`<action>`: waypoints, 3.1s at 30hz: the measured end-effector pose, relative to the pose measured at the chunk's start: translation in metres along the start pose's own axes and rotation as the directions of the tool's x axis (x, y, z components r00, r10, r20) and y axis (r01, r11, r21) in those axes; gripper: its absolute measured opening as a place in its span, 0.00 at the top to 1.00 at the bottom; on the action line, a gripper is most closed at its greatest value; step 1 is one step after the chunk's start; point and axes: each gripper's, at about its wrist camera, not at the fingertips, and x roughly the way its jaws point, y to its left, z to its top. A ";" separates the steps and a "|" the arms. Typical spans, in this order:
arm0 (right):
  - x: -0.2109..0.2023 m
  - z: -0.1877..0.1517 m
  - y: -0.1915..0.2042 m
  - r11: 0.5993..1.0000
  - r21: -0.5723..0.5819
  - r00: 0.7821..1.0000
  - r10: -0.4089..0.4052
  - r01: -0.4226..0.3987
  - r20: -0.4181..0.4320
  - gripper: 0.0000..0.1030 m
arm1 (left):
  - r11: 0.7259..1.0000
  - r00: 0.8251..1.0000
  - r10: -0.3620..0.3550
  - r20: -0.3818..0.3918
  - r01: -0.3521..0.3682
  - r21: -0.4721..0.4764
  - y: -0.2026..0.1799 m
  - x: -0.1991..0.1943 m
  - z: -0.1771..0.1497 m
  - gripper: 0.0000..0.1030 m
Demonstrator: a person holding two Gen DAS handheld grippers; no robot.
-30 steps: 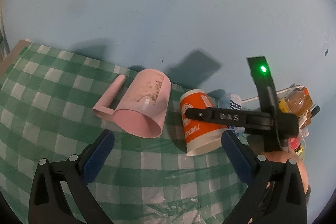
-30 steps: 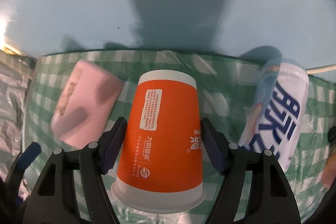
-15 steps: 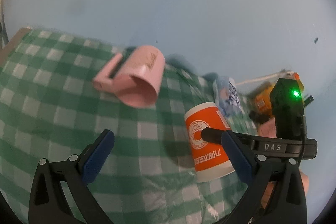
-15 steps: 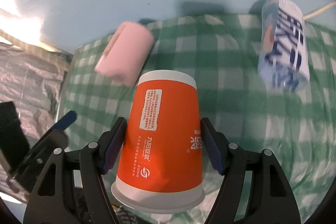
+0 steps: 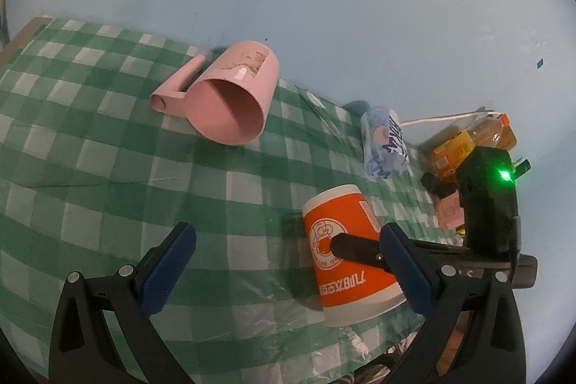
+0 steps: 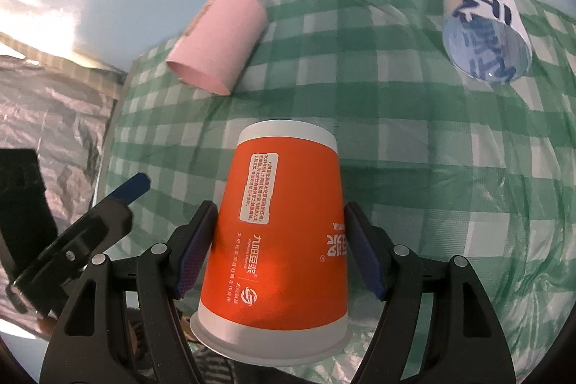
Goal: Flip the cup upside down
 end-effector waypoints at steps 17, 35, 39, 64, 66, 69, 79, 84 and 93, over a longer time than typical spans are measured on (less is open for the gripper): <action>-0.055 -0.019 -0.014 0.987 -0.040 0.958 -0.141 0.156 0.248 0.17 | 0.999 0.994 -0.022 -0.104 0.026 0.044 -0.024 0.029 0.013 0.00; -0.094 -0.104 -0.001 0.920 -0.099 0.810 -0.277 0.378 0.517 0.17 | 0.987 0.919 0.090 -0.383 -0.030 0.161 -0.057 0.089 0.023 0.00; -0.092 -0.105 0.002 0.917 -0.108 0.810 -0.278 0.384 0.517 0.17 | 0.994 0.886 0.050 -0.461 0.001 0.109 -0.057 0.102 0.026 0.00; -0.077 -0.113 -0.015 0.944 -0.081 0.841 -0.245 0.321 0.482 0.17 | 0.979 0.924 0.058 -0.379 0.022 0.203 -0.081 0.096 0.032 0.31; -0.077 -0.113 -0.017 0.949 -0.068 0.843 -0.239 0.308 0.482 0.17 | 0.960 0.958 0.098 -0.269 -0.020 0.280 -0.092 0.076 0.032 0.32; -0.079 -0.114 -0.019 0.954 -0.057 0.843 -0.232 0.295 0.485 0.17 | 0.915 0.987 0.137 -0.086 -0.092 0.394 -0.109 0.047 0.024 0.34; -0.078 -0.118 -0.022 0.960 -0.043 0.846 -0.223 0.278 0.485 0.17 | 0.850 0.980 0.147 0.137 -0.196 0.488 -0.131 0.022 -0.002 0.35; -0.077 -0.122 -0.024 0.961 -0.039 0.851 -0.222 0.273 0.476 0.17 | 0.828 0.971 0.198 0.132 -0.238 0.508 -0.130 0.025 -0.009 0.35; -0.072 -0.121 -0.025 0.964 -0.039 0.860 -0.217 0.264 0.461 0.16 | 0.806 0.963 0.255 0.084 -0.259 0.532 -0.126 0.039 -0.015 0.29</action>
